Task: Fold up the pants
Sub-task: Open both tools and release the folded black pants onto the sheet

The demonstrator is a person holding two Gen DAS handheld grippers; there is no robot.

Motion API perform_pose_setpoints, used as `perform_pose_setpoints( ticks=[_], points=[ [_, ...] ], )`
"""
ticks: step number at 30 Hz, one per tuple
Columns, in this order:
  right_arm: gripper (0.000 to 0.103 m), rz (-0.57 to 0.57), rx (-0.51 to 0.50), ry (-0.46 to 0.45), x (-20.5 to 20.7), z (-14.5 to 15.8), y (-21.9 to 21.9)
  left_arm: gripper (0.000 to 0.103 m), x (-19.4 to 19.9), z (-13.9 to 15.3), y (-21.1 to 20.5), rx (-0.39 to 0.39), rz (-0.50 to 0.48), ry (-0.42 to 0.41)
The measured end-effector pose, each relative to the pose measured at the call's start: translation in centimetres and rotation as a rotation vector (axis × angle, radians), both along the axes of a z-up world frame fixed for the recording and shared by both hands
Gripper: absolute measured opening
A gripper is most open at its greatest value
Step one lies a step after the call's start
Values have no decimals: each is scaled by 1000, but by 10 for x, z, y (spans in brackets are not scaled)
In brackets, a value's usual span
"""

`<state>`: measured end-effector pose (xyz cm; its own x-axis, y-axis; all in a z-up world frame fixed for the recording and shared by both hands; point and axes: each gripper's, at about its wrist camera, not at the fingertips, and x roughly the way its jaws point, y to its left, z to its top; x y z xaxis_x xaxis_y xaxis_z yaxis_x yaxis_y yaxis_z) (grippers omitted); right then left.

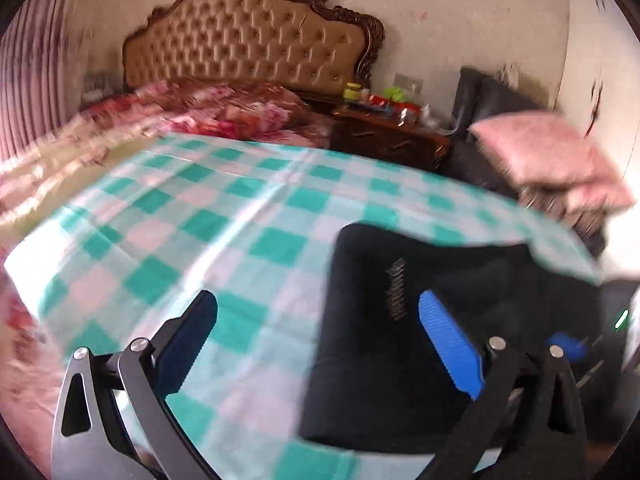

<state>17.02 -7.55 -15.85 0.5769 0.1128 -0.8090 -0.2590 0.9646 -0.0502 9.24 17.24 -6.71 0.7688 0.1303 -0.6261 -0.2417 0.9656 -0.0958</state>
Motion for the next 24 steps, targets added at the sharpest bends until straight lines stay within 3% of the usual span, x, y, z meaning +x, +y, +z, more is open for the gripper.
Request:
perform_pose_setpoints(
  ticks=[2,5,7,10,12,15,18,21,24],
  points=[
    [99,1,-5,-4,-1,0,1,100,-8,2,-2,60,-24,-17],
    [99,8,-13,-10,-1,-1,2,93,6,12,-3,64,-55,-17],
    [99,8,-10,-5,0,-1,1,76,19,16,-11,96,-66,9],
    [99,7,-11,-4,0,-2,1,61,59,16,-25,60,-162,70],
    [99,5,-7,-3,0,-2,1,57,92,9,-37,56,-225,142],
    [99,10,-6,1,0,-1,1,57,139,-15,-46,37,-296,265],
    [99,16,-4,9,2,-1,0,59,171,-46,-38,32,-259,381],
    [99,18,0,13,4,-1,0,60,168,-44,-36,29,-261,367],
    [99,17,0,10,3,-1,0,59,136,-28,-23,38,-211,292]
  ],
)
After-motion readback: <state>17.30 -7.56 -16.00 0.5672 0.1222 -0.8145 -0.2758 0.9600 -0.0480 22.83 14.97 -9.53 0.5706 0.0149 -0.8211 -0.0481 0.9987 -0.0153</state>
